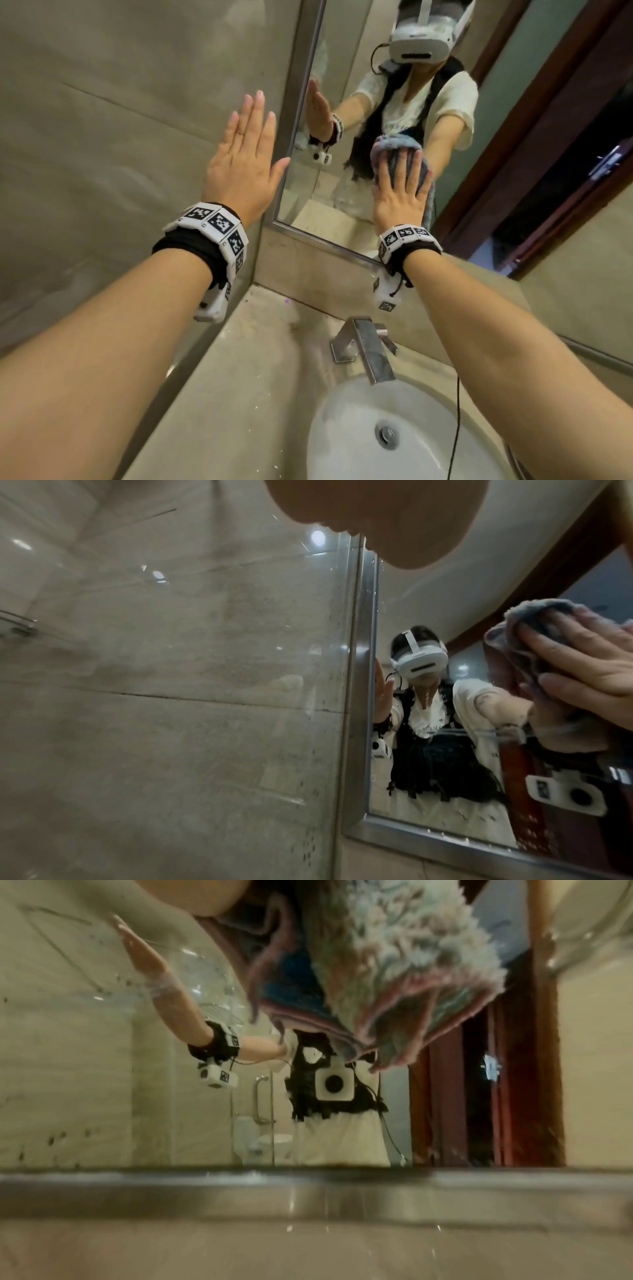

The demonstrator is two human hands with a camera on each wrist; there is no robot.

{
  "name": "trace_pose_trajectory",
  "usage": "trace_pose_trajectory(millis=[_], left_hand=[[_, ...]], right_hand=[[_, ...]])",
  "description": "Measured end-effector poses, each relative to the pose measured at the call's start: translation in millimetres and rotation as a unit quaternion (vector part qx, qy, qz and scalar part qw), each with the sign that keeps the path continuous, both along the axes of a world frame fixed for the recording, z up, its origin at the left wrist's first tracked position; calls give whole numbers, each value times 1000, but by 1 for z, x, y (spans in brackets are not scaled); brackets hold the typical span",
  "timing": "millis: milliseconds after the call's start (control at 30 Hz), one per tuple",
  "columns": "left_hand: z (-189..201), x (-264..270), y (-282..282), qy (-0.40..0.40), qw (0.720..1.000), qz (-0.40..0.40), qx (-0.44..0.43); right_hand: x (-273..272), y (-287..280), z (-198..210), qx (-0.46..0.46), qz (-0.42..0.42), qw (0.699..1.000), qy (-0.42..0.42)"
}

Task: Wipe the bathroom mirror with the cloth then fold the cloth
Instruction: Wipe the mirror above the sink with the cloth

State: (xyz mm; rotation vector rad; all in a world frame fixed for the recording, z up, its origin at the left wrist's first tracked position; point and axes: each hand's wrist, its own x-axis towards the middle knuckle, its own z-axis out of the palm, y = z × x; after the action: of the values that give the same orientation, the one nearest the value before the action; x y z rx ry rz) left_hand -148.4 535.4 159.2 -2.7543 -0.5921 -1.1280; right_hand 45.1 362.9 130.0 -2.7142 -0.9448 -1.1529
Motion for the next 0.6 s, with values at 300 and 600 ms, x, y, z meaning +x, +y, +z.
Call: trace_pose_trajectory(millis=[300, 600], left_hand=[[-29, -10, -2, 8, 999, 18, 26], [-43, -7, -2, -2, 998, 50, 36]], right_hand=[[-11, 21, -44, -56, -41, 997, 19], [-2, 72, -33, -371, 155, 914, -56]])
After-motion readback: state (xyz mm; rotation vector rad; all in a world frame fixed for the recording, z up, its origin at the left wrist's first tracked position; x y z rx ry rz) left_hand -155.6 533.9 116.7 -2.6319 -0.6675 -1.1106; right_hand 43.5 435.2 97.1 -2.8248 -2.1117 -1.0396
